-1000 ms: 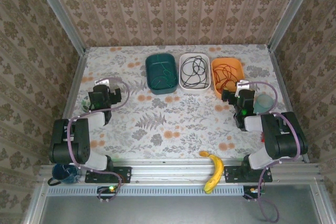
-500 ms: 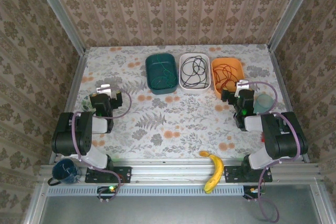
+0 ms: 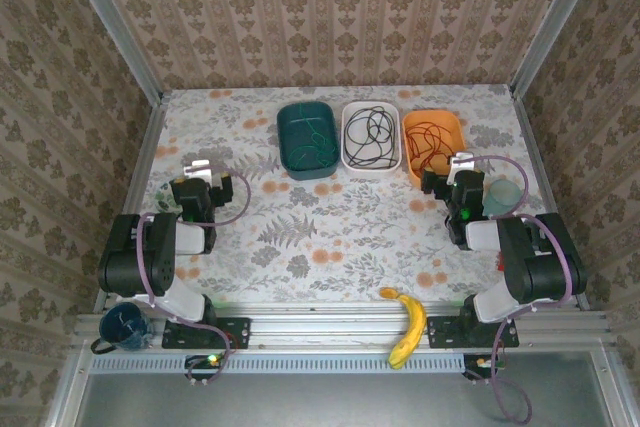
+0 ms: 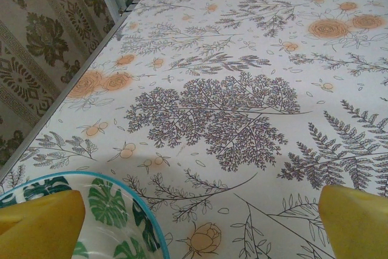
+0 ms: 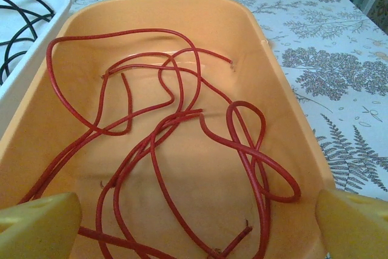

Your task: Untangle the cables

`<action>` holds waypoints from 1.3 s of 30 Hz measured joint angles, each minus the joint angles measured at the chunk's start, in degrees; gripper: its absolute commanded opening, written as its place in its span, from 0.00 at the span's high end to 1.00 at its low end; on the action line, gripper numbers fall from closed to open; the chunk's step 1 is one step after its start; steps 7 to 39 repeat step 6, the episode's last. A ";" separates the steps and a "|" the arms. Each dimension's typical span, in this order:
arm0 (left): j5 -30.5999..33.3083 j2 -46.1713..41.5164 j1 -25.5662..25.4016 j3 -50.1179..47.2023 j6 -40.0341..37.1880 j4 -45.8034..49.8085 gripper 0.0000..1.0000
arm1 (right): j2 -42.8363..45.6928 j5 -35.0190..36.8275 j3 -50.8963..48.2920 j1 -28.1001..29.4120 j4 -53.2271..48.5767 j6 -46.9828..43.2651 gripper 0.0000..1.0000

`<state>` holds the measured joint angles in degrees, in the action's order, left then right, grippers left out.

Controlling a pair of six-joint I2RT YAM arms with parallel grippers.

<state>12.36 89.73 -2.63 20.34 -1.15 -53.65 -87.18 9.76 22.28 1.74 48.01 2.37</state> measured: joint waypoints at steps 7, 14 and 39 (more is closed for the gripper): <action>0.00 0.00 0.00 0.00 0.00 0.00 0.00 | 0.00 -0.83 0.28 -0.11 -0.04 -0.02 0.00; 0.00 0.00 0.00 0.00 0.00 0.00 0.00 | 0.00 -0.83 0.28 -0.11 -0.04 -0.02 0.00; 0.00 0.00 0.00 0.00 0.00 0.00 0.00 | 0.00 -0.83 0.28 -0.11 -0.04 -0.02 0.00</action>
